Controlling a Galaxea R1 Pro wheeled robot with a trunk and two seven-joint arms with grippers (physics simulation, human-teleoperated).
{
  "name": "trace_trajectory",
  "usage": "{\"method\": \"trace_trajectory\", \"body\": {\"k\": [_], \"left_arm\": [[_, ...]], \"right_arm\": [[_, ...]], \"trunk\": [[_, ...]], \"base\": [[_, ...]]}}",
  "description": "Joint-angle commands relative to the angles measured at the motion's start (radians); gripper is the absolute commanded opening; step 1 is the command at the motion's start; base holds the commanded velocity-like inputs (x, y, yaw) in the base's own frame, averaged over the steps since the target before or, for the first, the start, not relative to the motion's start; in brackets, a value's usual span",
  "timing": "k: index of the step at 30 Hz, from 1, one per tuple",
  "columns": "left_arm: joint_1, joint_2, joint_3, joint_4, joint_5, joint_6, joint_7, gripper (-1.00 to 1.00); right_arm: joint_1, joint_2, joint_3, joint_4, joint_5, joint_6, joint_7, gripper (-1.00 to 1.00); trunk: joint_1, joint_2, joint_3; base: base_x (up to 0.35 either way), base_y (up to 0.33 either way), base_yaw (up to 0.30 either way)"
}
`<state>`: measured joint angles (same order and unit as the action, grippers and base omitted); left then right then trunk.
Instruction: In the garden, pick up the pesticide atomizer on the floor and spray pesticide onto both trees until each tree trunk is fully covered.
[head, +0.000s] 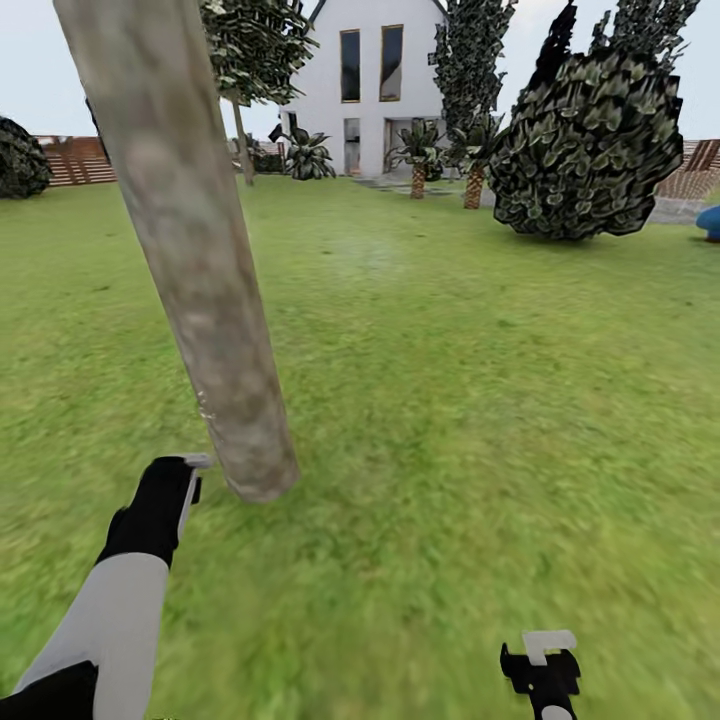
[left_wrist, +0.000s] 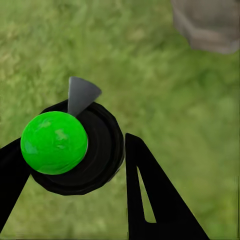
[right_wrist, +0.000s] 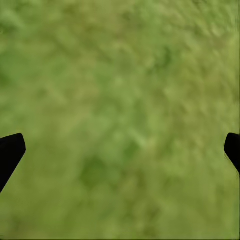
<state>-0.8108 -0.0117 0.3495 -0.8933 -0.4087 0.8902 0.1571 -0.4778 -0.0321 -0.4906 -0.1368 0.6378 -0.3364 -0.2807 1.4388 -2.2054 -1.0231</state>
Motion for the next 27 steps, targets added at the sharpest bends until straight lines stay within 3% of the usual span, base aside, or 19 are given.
{"method": "trace_trajectory", "body": {"k": [1, 7, 20, 27], "left_arm": [[-0.001, -0.002, 0.001, 0.000, 0.006, 0.002, 0.008, -1.00], [-0.001, -0.005, 0.001, -0.001, 0.011, 0.001, 0.009, -1.00], [-0.003, -0.002, -0.005, -0.016, 0.012, 0.006, 0.001, -1.00], [-0.045, 0.000, -0.004, -0.021, 0.011, 0.021, -0.003, -1.00]], "right_arm": [[-0.001, 0.000, -0.008, 0.002, 0.010, -0.004, -0.003, 1.00], [-0.001, 0.000, -0.008, 0.002, 0.010, -0.004, -0.003, 1.00], [-0.001, 0.000, -0.008, 0.002, 0.010, -0.004, -0.003, 1.00], [-0.001, 0.000, -0.008, 0.002, 0.010, -0.004, -0.003, 1.00]], "trunk": [[0.000, 0.000, -0.001], [0.000, 0.000, -0.001], [0.000, 0.000, -0.001], [0.000, 0.000, -0.001]], "base": [[0.139, -0.271, 0.277], [0.069, -0.272, 0.247], [0.001, -0.272, 0.008], [0.000, -0.042, 0.144]]}}
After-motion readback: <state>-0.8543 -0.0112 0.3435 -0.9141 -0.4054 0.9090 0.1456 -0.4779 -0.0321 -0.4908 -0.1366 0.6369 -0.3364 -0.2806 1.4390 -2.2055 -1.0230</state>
